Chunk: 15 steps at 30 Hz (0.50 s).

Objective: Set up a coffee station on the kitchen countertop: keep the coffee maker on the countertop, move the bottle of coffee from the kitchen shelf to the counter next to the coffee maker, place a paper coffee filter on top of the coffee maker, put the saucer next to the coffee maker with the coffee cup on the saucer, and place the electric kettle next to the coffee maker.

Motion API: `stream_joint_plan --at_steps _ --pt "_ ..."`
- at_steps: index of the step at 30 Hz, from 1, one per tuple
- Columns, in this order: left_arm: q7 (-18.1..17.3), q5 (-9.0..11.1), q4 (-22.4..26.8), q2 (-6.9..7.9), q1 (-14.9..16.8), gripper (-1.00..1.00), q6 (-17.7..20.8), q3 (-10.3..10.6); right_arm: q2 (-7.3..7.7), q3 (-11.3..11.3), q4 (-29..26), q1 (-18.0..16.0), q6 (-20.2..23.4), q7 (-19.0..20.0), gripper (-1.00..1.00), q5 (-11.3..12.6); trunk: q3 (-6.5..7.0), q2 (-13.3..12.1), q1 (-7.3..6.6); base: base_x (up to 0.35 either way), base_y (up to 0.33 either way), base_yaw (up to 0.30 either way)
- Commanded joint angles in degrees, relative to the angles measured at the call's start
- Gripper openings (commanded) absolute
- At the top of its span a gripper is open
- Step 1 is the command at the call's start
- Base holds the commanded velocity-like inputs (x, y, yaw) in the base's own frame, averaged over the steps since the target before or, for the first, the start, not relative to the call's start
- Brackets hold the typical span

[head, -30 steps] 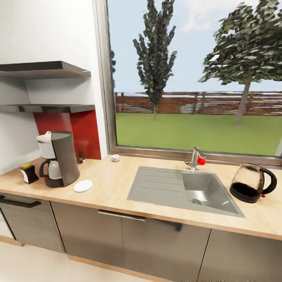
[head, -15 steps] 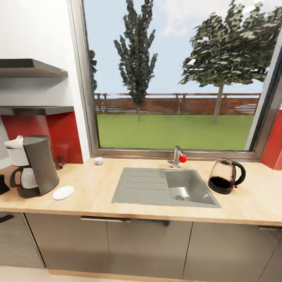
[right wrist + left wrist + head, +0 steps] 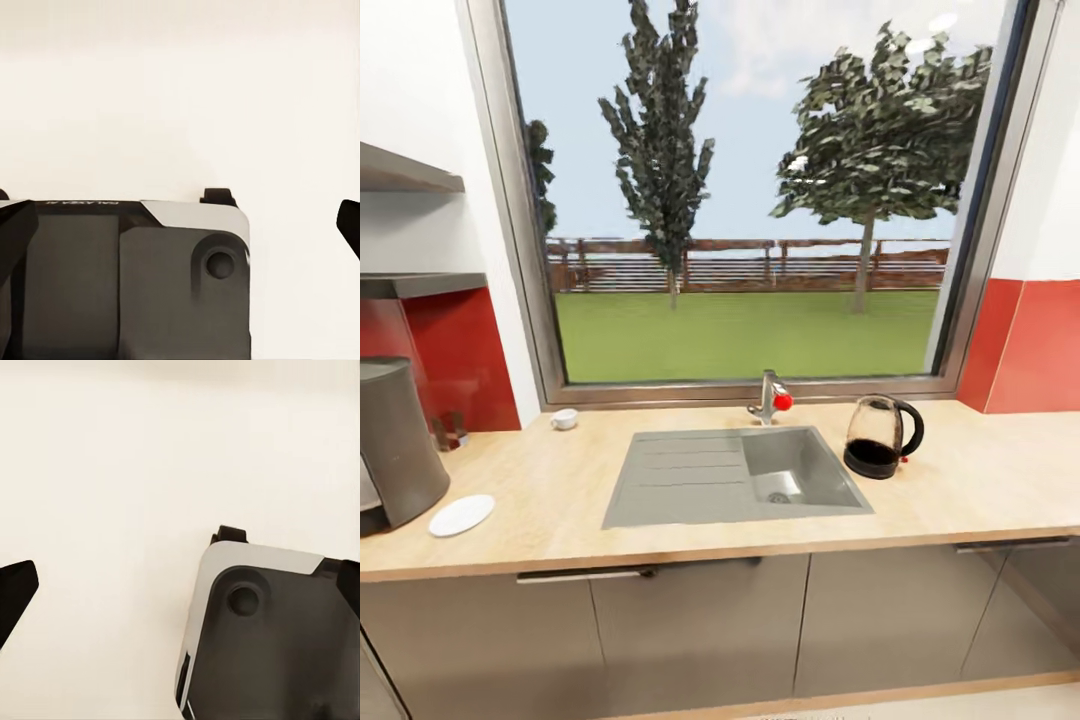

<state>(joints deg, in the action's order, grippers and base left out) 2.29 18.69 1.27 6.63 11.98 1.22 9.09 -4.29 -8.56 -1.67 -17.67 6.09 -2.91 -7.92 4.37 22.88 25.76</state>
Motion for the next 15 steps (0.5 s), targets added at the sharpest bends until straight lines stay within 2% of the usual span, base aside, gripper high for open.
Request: stream_joint_plan --at_steps 1,7,15 --pt "0.15 0.52 0.09 0.02 -0.03 1.0 0.14 0.49 -0.03 -0.46 -0.1 0.0 0.35 -0.17 1.0 -0.6 -0.02 0.04 0.02 0.0 0.0 -0.287" --pt "0.13 0.47 -0.1 0.05 -0.26 1.0 0.52 0.5 -0.02 -0.49 -0.09 0.0 0.33 -0.17 1.0 -0.6 -0.02 0.04 0.02 -0.012 -0.011 -0.287" --pt "0.24 0.47 -0.04 0.12 -0.29 1.0 0.51 0.53 -0.02 -0.49 -0.17 0.0 0.33 -0.17 1.0 -0.6 -0.02 0.04 0.02 -0.197 -0.166 -0.287"
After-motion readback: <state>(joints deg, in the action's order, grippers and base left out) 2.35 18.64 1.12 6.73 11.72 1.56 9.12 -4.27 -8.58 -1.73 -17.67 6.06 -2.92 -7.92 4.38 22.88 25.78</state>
